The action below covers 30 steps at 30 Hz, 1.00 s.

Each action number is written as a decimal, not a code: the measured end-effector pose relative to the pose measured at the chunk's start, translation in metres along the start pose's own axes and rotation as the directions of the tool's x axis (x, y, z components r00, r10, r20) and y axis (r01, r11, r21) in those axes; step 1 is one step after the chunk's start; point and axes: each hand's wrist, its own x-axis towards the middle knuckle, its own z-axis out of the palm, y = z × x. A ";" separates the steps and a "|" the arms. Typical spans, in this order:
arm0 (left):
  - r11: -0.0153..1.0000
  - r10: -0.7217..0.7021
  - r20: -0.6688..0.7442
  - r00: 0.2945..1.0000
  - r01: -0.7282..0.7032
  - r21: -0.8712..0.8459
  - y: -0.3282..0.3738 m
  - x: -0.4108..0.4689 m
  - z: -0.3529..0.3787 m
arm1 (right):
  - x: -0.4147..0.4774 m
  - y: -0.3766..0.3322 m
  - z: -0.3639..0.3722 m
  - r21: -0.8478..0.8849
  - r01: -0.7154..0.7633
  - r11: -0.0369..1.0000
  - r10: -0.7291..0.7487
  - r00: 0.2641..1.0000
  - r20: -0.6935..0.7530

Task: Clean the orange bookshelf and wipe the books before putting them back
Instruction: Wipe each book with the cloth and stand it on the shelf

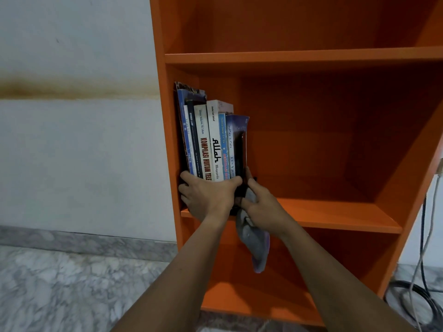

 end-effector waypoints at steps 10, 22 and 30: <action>0.995 0.098 -0.005 0.995 -0.098 -0.026 -0.016 -0.009 -0.010 | 0.007 -0.005 -0.008 0.163 -0.116 0.980 0.100 0.989 0.105; 0.953 0.301 0.079 0.950 -0.297 -0.062 -0.045 0.007 -0.065 | 0.007 -0.019 0.024 0.087 -0.099 0.991 0.100 0.995 -0.002; 0.974 0.226 0.036 0.973 -0.225 -0.038 -0.041 0.016 -0.074 | 0.004 -0.025 0.028 0.032 -0.068 0.997 0.070 0.997 -0.041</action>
